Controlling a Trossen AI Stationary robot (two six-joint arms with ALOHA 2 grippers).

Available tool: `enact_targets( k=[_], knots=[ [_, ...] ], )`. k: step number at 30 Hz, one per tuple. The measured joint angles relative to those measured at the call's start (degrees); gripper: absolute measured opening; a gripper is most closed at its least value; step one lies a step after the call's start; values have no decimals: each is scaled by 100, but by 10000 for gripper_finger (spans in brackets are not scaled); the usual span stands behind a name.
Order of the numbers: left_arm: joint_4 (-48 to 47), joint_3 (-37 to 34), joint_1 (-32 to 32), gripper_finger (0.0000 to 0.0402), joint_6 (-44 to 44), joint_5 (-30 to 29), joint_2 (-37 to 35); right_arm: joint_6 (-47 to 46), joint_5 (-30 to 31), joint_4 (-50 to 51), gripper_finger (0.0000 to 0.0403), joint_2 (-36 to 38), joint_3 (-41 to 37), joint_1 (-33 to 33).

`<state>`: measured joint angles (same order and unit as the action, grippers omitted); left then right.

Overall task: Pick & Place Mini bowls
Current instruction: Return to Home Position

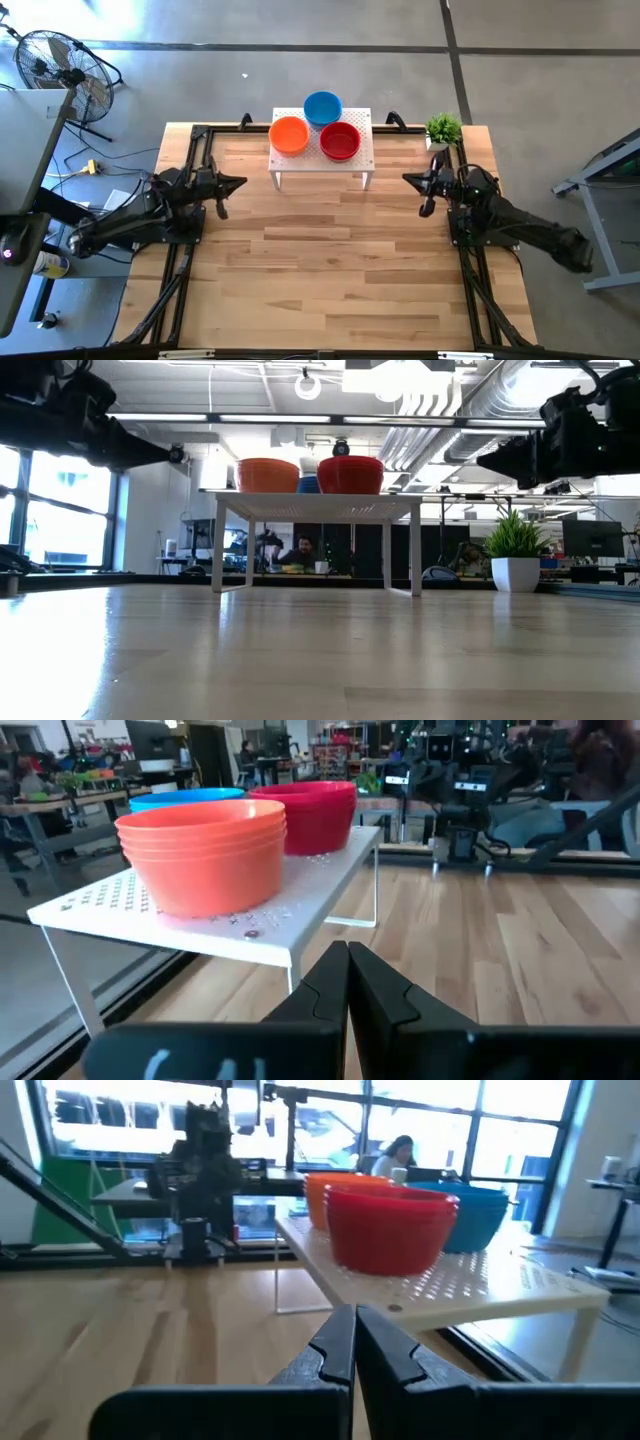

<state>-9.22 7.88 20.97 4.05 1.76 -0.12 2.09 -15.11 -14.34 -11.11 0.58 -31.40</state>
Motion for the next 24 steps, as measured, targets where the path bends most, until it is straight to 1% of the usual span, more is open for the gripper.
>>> enact_targets(
  k=[4,7,10,13,16,20,24],
  knots=[
    [169,-239,0,1,-25,-218,52,-63,219,329,0,309,0,-65],
    [880,-625,0,1,-182,-283,47,-75,306,589,0,496,-2,-121],
    [1059,-697,1,1,-345,-377,115,-163,576,851,0,602,-2,-200],
    [948,-704,0,1,-446,-300,69,-202,636,874,0,612,-2,-296],
    [1046,-706,-4,1,-549,-208,44,-221,599,866,0,612,-2,-343],
    [1004,-709,-2,1,-585,-149,47,-176,815,776,0,607,-2,-347],
    [980,-710,-2,1,-607,-66,52,-147,900,548,0,601,-4,-347]
  ],
)
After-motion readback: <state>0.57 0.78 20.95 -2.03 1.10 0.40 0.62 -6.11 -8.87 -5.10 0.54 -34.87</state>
